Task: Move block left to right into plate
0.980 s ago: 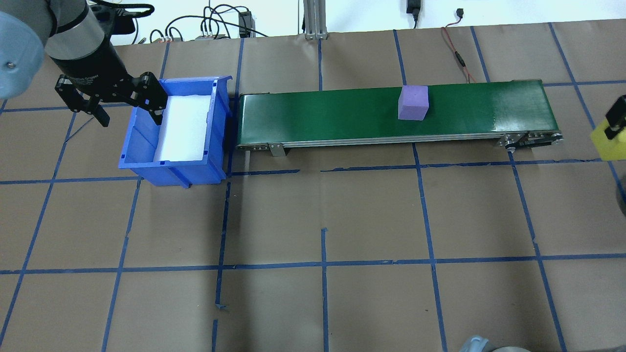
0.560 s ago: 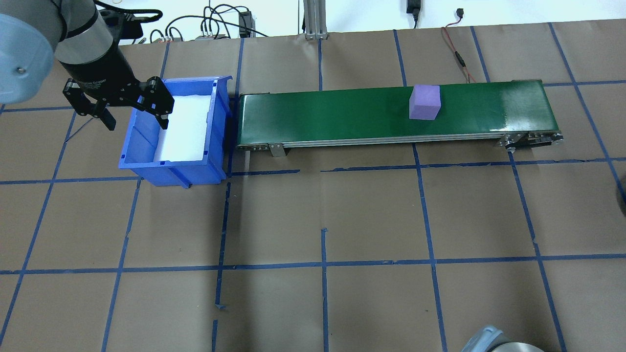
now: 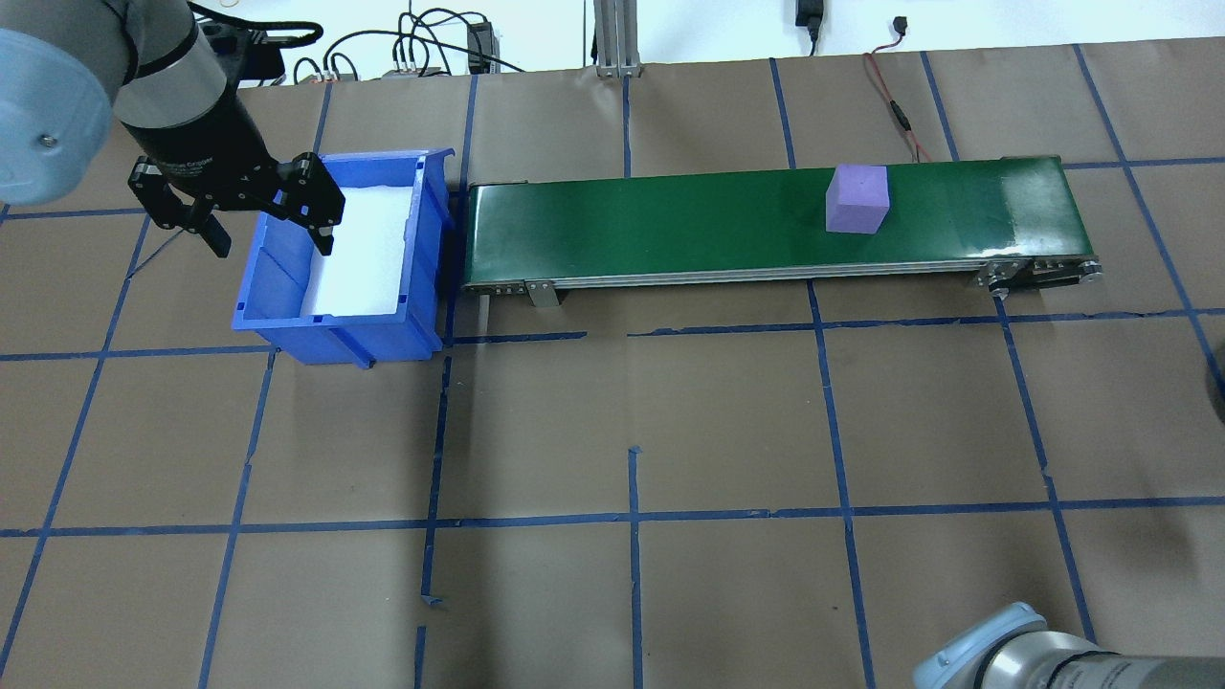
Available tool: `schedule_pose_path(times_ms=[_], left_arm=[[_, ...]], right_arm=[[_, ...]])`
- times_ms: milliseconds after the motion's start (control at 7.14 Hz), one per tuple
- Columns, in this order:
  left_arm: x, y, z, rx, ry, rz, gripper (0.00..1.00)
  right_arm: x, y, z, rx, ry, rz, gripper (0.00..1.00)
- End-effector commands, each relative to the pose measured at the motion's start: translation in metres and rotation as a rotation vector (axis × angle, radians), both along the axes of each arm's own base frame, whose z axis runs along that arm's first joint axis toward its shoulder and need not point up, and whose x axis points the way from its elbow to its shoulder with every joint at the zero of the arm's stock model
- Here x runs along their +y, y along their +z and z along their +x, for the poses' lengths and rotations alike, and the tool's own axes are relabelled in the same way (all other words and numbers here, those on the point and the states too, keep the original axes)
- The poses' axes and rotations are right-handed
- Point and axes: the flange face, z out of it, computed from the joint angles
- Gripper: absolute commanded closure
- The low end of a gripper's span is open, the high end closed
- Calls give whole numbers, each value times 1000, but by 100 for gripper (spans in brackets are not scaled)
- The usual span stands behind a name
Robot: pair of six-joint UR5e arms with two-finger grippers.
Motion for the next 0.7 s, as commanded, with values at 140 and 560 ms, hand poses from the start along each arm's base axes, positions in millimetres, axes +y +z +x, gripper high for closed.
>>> schedule_pose_path(times_ms=[140, 560], left_arm=[[1, -7, 0, 1, 1, 9, 0], [1, -9, 0, 2, 1, 14, 0]], right_arm=[[60, -76, -56, -26, 121, -130, 88], [69, -87, -57, -51, 105, -144, 35]])
